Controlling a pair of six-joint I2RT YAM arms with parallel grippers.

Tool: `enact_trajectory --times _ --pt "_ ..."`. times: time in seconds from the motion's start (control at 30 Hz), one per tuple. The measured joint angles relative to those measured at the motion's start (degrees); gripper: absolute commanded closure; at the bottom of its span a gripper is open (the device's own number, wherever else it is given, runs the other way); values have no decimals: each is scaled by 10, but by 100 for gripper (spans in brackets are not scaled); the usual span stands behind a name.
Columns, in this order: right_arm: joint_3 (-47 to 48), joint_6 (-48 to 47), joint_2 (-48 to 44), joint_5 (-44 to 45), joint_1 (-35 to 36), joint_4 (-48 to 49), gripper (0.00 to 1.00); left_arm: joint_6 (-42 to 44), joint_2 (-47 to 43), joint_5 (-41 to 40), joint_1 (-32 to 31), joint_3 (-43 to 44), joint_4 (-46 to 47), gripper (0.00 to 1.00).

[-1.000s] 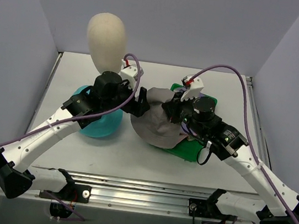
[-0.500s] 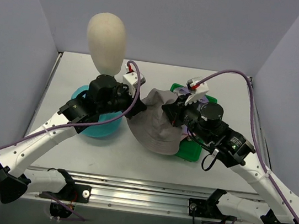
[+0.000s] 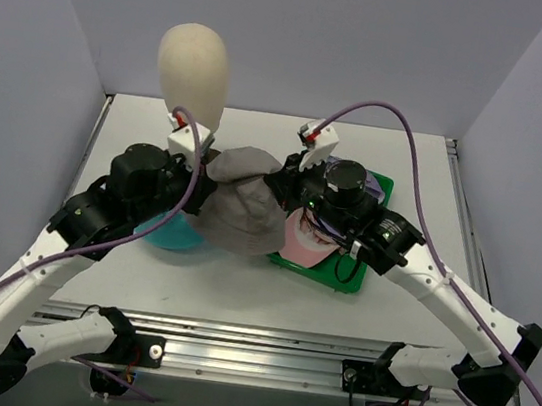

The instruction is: Stack the hats

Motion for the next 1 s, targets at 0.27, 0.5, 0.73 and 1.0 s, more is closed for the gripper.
enact_trajectory --times 0.27,0.5,0.73,1.0 --pt "99 -23 112 -31 47 44 100 -9 -86 -51 103 0 -42 98" --pt "179 -49 206 -29 67 62 100 -8 -102 -57 178 -22 -59 98" --pt "199 -59 263 -28 70 66 100 -9 -113 -52 228 -44 -73 98" --pt "248 -75 317 -30 82 70 100 -20 -110 -43 287 -50 -84 96"
